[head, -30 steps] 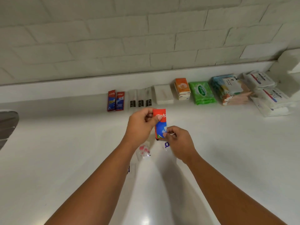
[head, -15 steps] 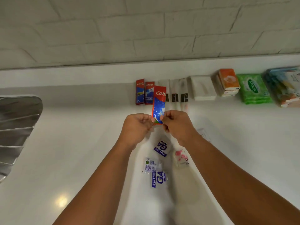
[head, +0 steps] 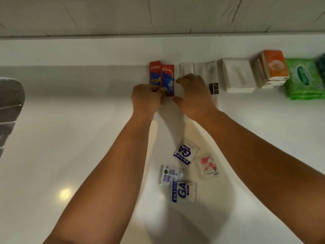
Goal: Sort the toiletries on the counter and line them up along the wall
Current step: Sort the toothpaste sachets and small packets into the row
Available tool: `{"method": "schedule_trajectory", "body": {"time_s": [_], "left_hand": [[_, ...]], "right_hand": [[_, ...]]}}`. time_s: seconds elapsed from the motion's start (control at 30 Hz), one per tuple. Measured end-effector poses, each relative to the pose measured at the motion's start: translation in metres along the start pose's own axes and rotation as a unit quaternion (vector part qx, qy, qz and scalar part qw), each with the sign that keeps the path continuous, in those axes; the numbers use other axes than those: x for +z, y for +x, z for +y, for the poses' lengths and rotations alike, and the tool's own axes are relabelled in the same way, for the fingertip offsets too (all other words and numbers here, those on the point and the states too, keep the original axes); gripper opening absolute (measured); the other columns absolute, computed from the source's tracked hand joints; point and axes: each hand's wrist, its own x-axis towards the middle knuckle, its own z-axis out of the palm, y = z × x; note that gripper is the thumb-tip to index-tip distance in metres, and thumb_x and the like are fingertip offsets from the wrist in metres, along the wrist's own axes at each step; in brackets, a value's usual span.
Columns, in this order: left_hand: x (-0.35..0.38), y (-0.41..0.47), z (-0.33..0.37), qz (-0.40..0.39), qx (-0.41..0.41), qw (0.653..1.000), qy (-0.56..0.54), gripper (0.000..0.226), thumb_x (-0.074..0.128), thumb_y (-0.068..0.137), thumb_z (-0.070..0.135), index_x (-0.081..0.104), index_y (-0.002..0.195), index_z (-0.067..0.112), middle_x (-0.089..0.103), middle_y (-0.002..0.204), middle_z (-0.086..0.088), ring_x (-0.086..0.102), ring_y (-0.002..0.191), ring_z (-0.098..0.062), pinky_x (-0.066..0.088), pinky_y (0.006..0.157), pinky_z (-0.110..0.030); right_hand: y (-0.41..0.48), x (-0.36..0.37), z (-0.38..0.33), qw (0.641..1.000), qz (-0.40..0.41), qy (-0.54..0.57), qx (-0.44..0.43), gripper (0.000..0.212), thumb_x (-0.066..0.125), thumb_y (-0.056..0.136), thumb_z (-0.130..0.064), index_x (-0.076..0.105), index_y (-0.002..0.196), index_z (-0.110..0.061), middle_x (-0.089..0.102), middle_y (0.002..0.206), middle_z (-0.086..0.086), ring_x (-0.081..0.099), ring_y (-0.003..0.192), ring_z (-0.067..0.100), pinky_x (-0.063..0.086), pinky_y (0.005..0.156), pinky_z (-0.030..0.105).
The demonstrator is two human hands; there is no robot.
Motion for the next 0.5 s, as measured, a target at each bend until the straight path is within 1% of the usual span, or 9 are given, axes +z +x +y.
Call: {"method": "schedule_trajectory", "body": {"time_s": [0.03, 0.07, 0.1, 0.17, 0.27, 0.33, 0.4, 0.47, 0.5], "left_hand": [[0.001, 0.003, 0.001, 0.006, 0.001, 1.000, 0.009, 0.014, 0.077, 0.082, 0.022, 0.075, 0.068, 0.022, 0.076, 0.079, -0.013, 0.072, 0.075, -0.035, 0.062, 0.074, -0.051], [0.002, 0.005, 0.002, 0.013, 0.004, 1.000, 0.017, 0.009, 0.079, 0.080, 0.024, 0.077, 0.073, 0.019, 0.076, 0.080, -0.012, 0.073, 0.076, -0.036, 0.062, 0.073, -0.052], [0.004, 0.007, 0.003, 0.021, 0.006, 0.999, 0.024, 0.009, 0.080, 0.079, 0.025, 0.078, 0.076, 0.016, 0.075, 0.078, -0.011, 0.073, 0.075, -0.035, 0.062, 0.071, -0.052], [0.006, 0.008, 0.003, 0.032, 0.007, 0.999, 0.032, 0.011, 0.081, 0.077, 0.026, 0.077, 0.074, 0.016, 0.075, 0.074, -0.008, 0.073, 0.071, -0.031, 0.062, 0.068, -0.050], [0.008, 0.006, 0.000, 0.041, 0.018, 0.997, 0.058, 0.013, 0.080, 0.078, 0.029, 0.077, 0.073, 0.018, 0.074, 0.072, -0.005, 0.073, 0.070, -0.026, 0.063, 0.067, -0.045], [0.007, 0.005, -0.002, 0.050, 0.035, 0.994, 0.091, 0.018, 0.079, 0.080, 0.034, 0.078, 0.074, 0.017, 0.074, 0.071, -0.002, 0.072, 0.069, -0.021, 0.063, 0.066, -0.040], [0.004, 0.003, -0.002, 0.055, 0.057, 0.988, 0.132, 0.024, 0.076, 0.082, 0.040, 0.077, 0.074, 0.017, 0.073, 0.070, 0.002, 0.070, 0.067, -0.015, 0.059, 0.062, -0.030], [-0.003, 0.002, -0.003, 0.077, 0.079, 0.981, 0.162, 0.024, 0.072, 0.087, 0.041, 0.076, 0.082, 0.018, 0.072, 0.078, 0.007, 0.067, 0.071, -0.010, 0.051, 0.060, -0.021], [-0.007, 0.003, -0.004, 0.090, 0.092, 0.979, 0.160, 0.022, 0.070, 0.089, 0.040, 0.075, 0.089, 0.018, 0.072, 0.084, 0.008, 0.065, 0.075, -0.009, 0.050, 0.062, -0.018]], "right_hand": [[0.005, 0.004, 0.001, 0.999, 0.004, -0.033, -0.020, 0.046, 0.067, 0.085, -0.041, 0.059, 0.124, -0.018, 0.059, 0.124, 0.003, 0.052, 0.112, 0.025, 0.043, 0.096, 0.034], [0.010, 0.006, 0.000, 0.998, 0.006, -0.059, -0.036, 0.044, 0.067, 0.085, -0.042, 0.061, 0.122, -0.020, 0.060, 0.123, 0.002, 0.051, 0.111, 0.025, 0.043, 0.096, 0.034], [0.014, 0.008, -0.001, 0.996, 0.006, -0.079, -0.048, 0.042, 0.066, 0.085, -0.042, 0.062, 0.120, -0.021, 0.060, 0.124, 0.001, 0.051, 0.111, 0.025, 0.043, 0.096, 0.035], [0.019, 0.009, -0.002, 0.993, 0.003, -0.102, -0.059, 0.039, 0.064, 0.088, -0.040, 0.062, 0.121, -0.022, 0.059, 0.127, 0.001, 0.048, 0.114, 0.026, 0.042, 0.095, 0.036], [0.021, 0.007, -0.002, 0.990, -0.004, -0.121, -0.065, 0.037, 0.059, 0.093, -0.038, 0.061, 0.125, -0.022, 0.058, 0.130, 0.003, 0.045, 0.118, 0.028, 0.039, 0.094, 0.037], [0.023, 0.008, -0.003, 0.989, -0.016, -0.130, -0.070, 0.036, 0.057, 0.094, -0.039, 0.061, 0.126, -0.022, 0.059, 0.129, 0.002, 0.044, 0.118, 0.028, 0.038, 0.094, 0.037], [0.025, 0.009, -0.004, 0.987, -0.030, -0.140, -0.069, 0.035, 0.056, 0.093, -0.040, 0.063, 0.123, -0.023, 0.059, 0.128, 0.002, 0.044, 0.119, 0.027, 0.038, 0.094, 0.038], [0.025, 0.009, -0.004, 0.986, -0.040, -0.147, -0.066, 0.035, 0.057, 0.093, -0.039, 0.064, 0.122, -0.022, 0.058, 0.130, 0.003, 0.043, 0.121, 0.028, 0.039, 0.096, 0.039], [0.025, 0.009, -0.004, 0.986, -0.043, -0.145, -0.064, 0.035, 0.059, 0.092, -0.038, 0.064, 0.122, -0.020, 0.056, 0.132, 0.004, 0.042, 0.123, 0.028, 0.039, 0.098, 0.040]]}}
